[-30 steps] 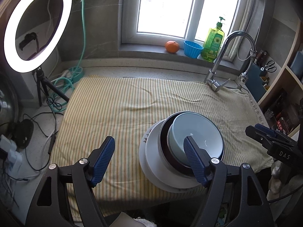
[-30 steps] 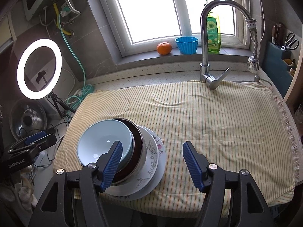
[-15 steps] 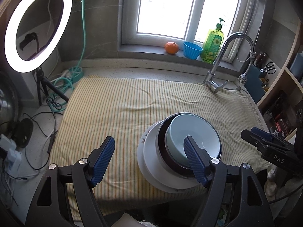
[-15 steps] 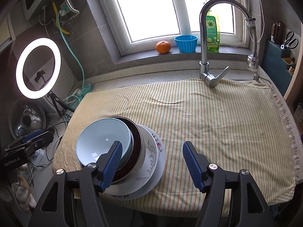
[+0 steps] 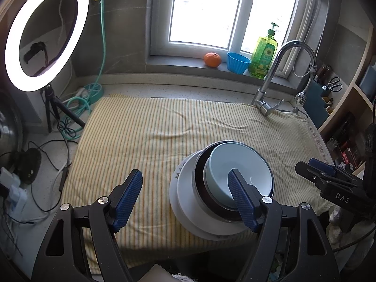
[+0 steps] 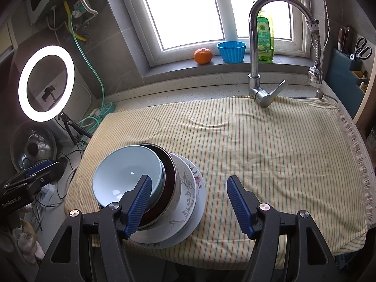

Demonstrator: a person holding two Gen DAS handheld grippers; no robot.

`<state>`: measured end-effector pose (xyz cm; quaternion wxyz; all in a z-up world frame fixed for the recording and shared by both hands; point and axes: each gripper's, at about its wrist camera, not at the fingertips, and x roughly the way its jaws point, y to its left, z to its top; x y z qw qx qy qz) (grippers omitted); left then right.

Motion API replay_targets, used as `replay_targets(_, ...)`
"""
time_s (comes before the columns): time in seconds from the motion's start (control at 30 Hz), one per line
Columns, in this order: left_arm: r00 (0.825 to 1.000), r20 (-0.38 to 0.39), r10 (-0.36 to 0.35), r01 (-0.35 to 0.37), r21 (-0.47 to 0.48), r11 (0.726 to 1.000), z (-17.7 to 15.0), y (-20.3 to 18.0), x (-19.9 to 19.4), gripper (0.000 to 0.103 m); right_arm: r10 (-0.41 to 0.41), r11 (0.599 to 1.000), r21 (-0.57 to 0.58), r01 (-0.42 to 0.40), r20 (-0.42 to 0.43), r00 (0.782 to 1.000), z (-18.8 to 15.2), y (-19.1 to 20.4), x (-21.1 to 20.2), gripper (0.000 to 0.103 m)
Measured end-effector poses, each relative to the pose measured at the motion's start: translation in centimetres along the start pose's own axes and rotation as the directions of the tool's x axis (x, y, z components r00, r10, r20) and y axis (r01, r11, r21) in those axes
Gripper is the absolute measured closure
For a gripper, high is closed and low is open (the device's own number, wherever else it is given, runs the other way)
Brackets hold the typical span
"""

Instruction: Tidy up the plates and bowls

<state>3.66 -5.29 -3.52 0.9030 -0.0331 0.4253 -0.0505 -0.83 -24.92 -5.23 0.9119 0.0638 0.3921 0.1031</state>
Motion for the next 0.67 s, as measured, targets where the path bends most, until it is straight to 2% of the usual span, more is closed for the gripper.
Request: replay_targets(0.67,1.000,0.006,0.018,-0.018,-0.007,1.000,0.59,0.74,0.66,0.028,-0.001,1.000,0.005,0.001,-0.018,1.000,0.39,-0.41,0.87,0.039)
